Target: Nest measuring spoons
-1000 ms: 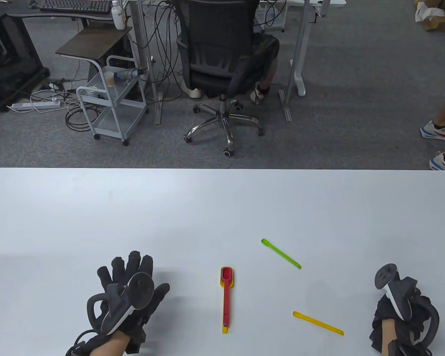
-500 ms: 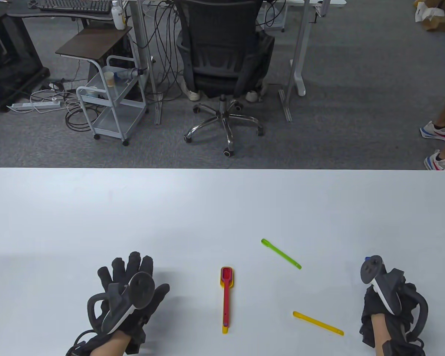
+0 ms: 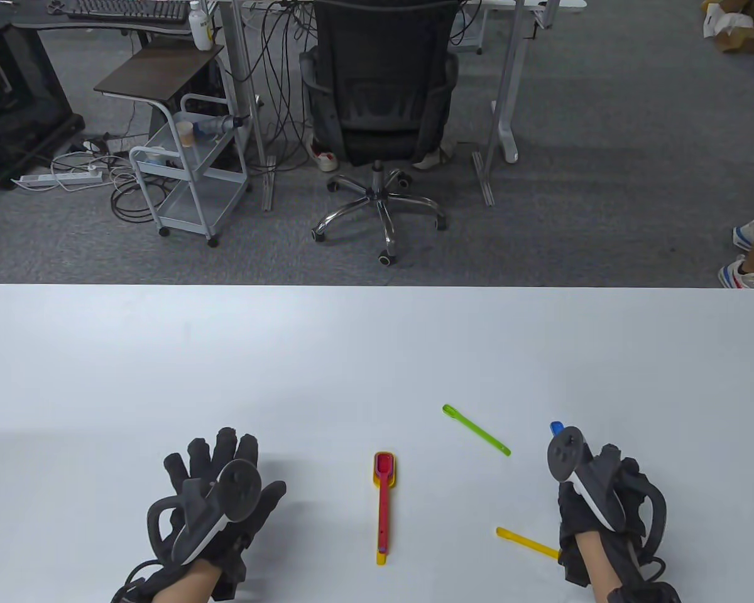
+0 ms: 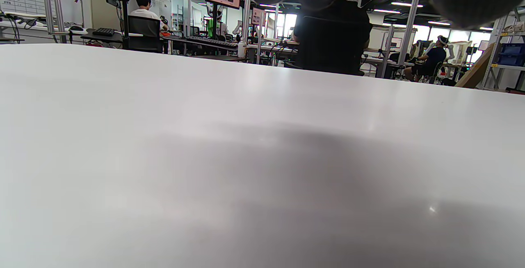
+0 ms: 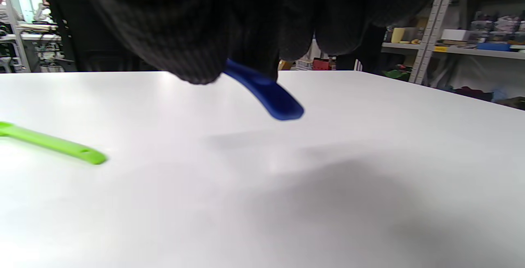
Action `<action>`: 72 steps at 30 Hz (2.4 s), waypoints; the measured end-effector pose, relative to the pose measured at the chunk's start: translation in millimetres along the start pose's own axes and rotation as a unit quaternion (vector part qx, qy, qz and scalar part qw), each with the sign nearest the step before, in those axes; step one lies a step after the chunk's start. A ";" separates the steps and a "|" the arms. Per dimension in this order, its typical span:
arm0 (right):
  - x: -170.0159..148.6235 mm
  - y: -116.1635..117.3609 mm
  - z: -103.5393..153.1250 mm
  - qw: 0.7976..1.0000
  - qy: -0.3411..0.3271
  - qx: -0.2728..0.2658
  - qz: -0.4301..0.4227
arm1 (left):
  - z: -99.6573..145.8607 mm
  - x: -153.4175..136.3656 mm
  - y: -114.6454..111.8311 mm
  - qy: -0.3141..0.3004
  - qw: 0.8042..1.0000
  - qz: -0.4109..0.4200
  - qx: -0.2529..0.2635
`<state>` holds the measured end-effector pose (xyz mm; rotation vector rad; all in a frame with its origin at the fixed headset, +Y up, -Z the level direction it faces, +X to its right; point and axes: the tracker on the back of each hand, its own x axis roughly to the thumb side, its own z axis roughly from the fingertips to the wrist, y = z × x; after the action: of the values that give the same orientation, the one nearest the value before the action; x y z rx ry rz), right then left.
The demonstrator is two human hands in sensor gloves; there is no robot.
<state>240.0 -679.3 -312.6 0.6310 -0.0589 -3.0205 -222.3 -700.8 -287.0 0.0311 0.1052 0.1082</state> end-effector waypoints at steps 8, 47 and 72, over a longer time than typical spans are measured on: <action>33.9 -10.1 22.4 0.999 -0.037 0.001 -0.008 | -0.2 -0.2 -0.3 0.001 1.000 -0.001 -0.001; 188.1 18.6 102.5 0.989 -0.132 0.059 -0.007 | 1.2 -1.3 -1.7 0.007 1.000 0.005 -0.003; 210.7 42.6 97.1 0.992 -0.092 0.082 -0.036 | 0.4 -3.3 -1.8 0.020 1.000 0.009 -0.012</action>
<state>10.3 -732.3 -305.7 0.3694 -0.3025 -3.1590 -225.3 -702.9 -286.3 0.0051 0.1431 0.1278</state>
